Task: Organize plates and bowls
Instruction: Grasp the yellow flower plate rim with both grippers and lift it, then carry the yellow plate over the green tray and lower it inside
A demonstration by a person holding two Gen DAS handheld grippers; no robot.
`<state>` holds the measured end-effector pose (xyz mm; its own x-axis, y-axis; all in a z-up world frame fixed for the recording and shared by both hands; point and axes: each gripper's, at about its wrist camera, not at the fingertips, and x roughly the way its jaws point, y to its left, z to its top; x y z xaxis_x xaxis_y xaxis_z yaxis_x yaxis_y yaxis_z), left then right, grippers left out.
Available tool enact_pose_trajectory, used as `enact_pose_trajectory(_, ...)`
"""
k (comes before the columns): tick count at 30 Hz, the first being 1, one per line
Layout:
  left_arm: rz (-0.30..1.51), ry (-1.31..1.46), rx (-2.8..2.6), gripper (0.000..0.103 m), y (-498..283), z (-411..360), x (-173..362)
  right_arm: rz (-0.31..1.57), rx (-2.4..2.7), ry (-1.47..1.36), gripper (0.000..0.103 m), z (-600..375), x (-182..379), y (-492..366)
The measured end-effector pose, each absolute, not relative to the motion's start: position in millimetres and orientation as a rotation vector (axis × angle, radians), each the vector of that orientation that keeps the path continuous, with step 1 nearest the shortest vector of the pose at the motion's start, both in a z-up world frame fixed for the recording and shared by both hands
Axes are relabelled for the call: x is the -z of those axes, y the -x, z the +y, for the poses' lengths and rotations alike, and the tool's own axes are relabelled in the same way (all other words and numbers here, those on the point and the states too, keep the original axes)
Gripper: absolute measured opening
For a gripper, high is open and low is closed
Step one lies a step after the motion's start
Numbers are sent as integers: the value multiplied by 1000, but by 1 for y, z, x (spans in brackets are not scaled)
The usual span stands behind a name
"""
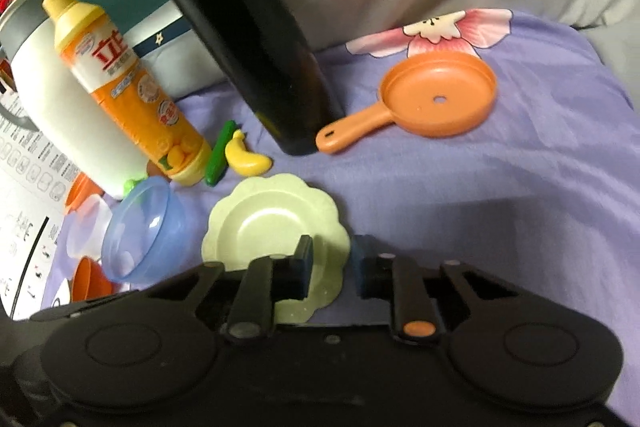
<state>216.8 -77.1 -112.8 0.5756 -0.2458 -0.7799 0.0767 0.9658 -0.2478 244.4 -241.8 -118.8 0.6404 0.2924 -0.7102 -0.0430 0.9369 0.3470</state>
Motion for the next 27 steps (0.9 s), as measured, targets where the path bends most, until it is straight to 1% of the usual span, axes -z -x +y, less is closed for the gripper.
enact_pose_trajectory(7,961,191,212,26,-193,-75,100,878,-165,-325,21,-239,106,-217)
enact_pose_trajectory(16,954,169,242,26,-150,-64,74,874,-139,-332,21,-227,76,-167)
enact_pose_trajectory(27,951,163,219,26,-87,-3,46,864,-180,-324,21,-172,40,-113)
